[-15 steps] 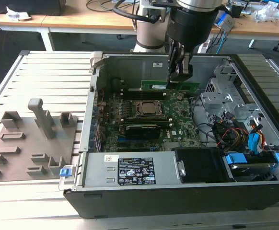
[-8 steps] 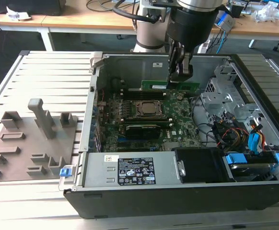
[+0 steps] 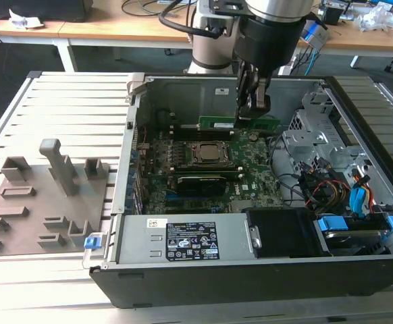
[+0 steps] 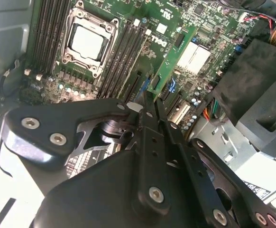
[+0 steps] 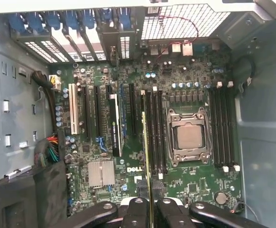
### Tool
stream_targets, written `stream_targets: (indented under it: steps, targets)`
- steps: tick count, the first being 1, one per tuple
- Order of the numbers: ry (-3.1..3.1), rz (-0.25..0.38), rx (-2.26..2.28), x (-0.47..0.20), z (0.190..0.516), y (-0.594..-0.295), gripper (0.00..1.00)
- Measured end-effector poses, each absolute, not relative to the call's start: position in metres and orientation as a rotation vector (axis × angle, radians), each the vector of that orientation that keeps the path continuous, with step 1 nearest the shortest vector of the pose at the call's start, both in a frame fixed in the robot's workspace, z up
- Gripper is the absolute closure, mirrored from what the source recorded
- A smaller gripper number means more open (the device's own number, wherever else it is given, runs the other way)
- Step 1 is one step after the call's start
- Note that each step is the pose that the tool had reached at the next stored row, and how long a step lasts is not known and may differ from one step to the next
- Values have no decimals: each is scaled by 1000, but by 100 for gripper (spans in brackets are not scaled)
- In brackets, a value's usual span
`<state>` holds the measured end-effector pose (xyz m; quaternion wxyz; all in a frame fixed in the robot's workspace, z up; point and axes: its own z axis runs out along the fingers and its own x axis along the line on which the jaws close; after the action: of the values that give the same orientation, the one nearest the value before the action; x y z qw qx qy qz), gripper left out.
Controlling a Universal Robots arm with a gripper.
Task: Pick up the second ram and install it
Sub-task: 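Insert the second ram into the second slot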
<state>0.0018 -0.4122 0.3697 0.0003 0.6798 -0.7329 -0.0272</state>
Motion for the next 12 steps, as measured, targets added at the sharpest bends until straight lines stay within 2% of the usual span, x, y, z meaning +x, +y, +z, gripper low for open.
stream_targets:
  steps: [12]
  targets:
    - [-2302, -86, 2135, 2, 354, -412, 86]
